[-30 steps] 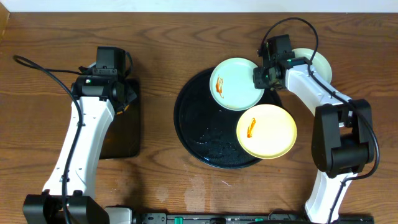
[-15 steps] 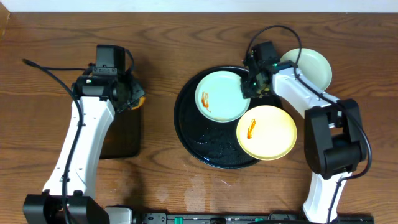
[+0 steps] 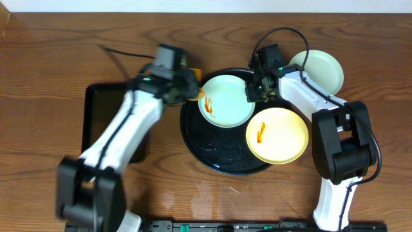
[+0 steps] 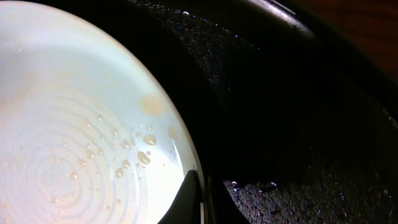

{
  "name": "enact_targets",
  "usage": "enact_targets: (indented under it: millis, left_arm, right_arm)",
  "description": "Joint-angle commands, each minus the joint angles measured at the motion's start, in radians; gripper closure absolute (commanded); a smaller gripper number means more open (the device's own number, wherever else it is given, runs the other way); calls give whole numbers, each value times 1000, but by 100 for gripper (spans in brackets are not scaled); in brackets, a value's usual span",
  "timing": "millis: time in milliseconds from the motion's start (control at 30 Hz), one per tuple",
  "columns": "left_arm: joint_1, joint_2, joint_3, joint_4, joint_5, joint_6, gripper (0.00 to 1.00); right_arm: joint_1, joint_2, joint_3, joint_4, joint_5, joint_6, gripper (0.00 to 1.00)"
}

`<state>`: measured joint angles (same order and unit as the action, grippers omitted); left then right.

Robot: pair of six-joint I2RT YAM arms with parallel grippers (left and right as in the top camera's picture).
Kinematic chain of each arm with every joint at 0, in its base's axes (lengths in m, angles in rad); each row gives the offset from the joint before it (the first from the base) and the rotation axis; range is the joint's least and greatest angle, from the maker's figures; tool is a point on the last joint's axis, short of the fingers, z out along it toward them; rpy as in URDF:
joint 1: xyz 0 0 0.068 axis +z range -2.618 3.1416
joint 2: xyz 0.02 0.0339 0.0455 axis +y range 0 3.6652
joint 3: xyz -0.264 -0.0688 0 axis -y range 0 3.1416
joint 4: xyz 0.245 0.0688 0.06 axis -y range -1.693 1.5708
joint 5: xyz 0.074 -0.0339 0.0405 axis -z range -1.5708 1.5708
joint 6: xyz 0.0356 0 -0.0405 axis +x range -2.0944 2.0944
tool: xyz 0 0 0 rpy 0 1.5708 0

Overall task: Clean dirty plates on tray and stack at the side
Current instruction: 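Scrub the second pale green plate with the sponge in the left gripper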

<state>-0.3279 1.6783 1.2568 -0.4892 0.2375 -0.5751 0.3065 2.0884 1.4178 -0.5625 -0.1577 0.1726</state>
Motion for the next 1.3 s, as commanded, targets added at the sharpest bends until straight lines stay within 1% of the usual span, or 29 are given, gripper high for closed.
enact_targets:
  millis: [0,100,233,500,667,700,733,833,933,1000,1033,1100,1167,1267]
  left_arm:
    - [-52,108,-10,76,31,-121,93]
    - [-88,187,-10,176,95,-153,92]
    - [-139,276,-10,283,111,-164,93]
    - [-166,358,-10,292,100,-164,93]
    - [-146,357,-9,176,-80,-166,93]
    - [-137,352,-8,138,-120,-195,92]
    - [-130,348,-5,116,-127,-214,93]
    - [-107,332,11,79,-160,-212,93]
    - [-91,290,44,16,-312,-209,93]
    - [-89,259,60,-4,-396,-200,93]
    - [-89,245,63,0,-413,-183,93]
    - [-89,215,64,34,-405,-141,93]
    - [-90,195,64,76,-358,-97,93]
    - [-89,189,64,130,-210,-88,93]
  right_arm:
    - [15,44,-8,-3,18,44,99]
    - [15,44,-8,-7,18,44,99]
    - [15,44,-8,-10,18,44,99]
    - [15,44,-8,-10,18,44,99]
    - [15,44,-8,-21,19,44,99]
    - [15,44,-8,-23,19,44,99]
    - [15,44,-8,-25,19,44,99]
    - [15,44,-8,-29,19,44,99]
    - [15,44,-8,-29,19,44,99]
    - [15,44,-8,-32,19,43,99]
    - [15,44,-8,-34,19,43,99]
    - [15,44,-8,-35,19,43,99]
    - [15,44,-8,-34,19,44,99]
    - [15,44,-8,-34,19,43,99]
